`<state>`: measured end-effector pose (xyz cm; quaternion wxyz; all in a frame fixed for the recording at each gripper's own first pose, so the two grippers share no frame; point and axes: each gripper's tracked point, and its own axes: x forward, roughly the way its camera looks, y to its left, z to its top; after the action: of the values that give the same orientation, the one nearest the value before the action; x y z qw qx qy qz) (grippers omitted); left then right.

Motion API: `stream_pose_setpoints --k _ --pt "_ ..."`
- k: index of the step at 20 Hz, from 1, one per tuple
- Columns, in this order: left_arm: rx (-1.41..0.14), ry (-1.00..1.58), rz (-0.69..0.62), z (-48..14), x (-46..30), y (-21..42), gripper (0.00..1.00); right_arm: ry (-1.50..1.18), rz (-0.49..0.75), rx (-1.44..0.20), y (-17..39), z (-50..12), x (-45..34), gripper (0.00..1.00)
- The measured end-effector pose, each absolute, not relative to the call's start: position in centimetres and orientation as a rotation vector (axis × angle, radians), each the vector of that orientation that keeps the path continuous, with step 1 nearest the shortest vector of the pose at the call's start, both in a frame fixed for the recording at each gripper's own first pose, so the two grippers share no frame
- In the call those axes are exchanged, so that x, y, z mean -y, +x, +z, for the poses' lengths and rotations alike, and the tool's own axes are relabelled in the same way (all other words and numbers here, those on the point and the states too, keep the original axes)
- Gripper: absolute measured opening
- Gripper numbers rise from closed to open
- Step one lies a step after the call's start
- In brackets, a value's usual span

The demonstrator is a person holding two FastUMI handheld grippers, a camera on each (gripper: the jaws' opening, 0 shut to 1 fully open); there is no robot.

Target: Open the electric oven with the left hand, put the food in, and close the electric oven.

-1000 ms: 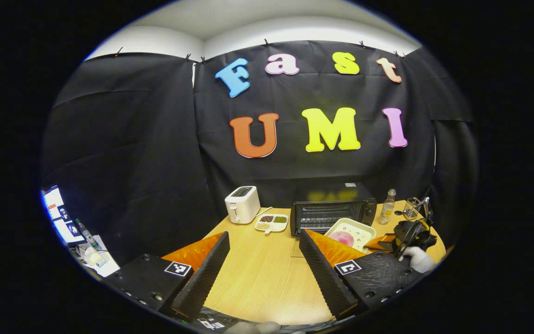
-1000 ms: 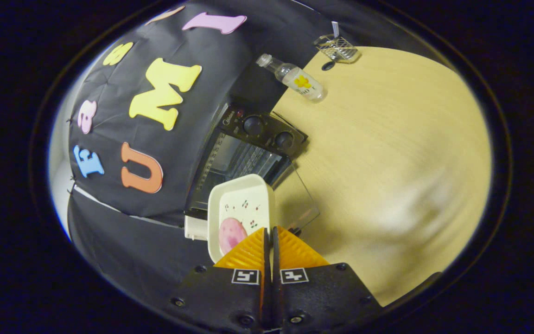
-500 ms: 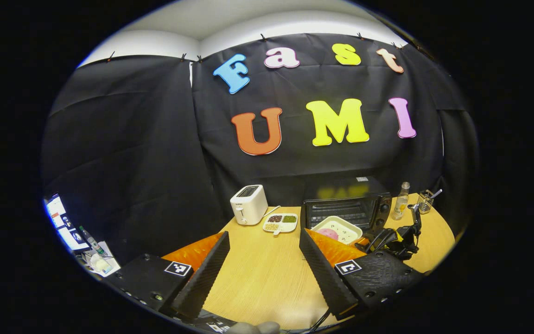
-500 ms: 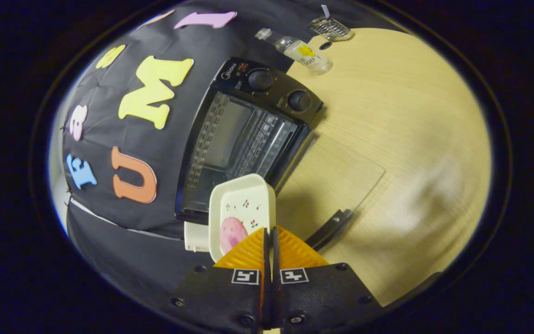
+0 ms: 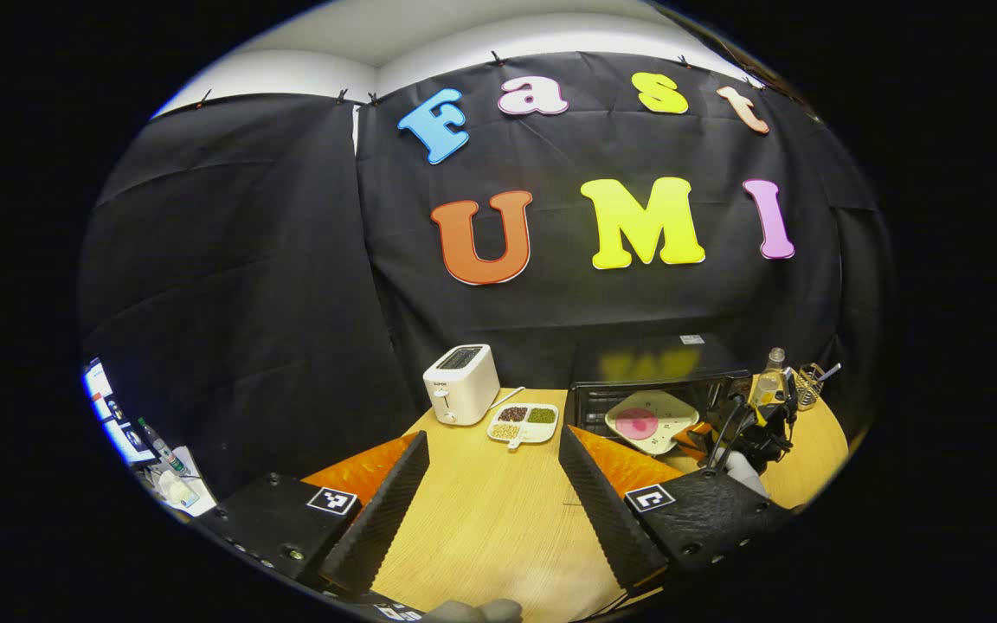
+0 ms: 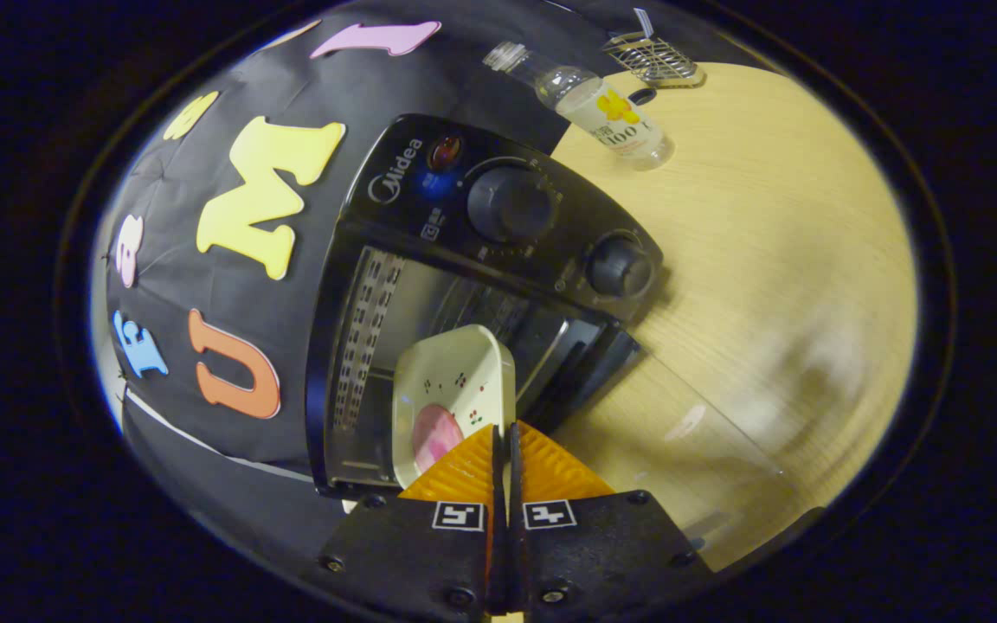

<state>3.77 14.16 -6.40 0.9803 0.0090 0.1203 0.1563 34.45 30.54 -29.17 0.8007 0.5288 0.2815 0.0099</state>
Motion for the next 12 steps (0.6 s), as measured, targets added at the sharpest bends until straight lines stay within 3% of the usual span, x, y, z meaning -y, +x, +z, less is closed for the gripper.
stream_pose_setpoints --k 7,9,10,12 --pt "-0.257 0.03 0.386 -6.9 -15.1 4.1 0.97 1.081 0.051 -0.582 38.7 -29.8 -30.7 0.01" --pt "-0.253 0.038 0.387 -6.7 -14.9 3.9 0.97 1.091 0.065 -0.582 38.4 -29.7 -30.5 0.07" --pt "-0.256 0.039 0.39 -6.7 -15.0 3.9 0.97 1.119 0.077 -0.568 38.4 -29.2 -30.5 0.02" --pt "-0.252 0.034 0.386 -6.5 -14.9 3.7 0.97 1.119 0.096 -0.545 38.4 -28.4 -30.3 0.2"
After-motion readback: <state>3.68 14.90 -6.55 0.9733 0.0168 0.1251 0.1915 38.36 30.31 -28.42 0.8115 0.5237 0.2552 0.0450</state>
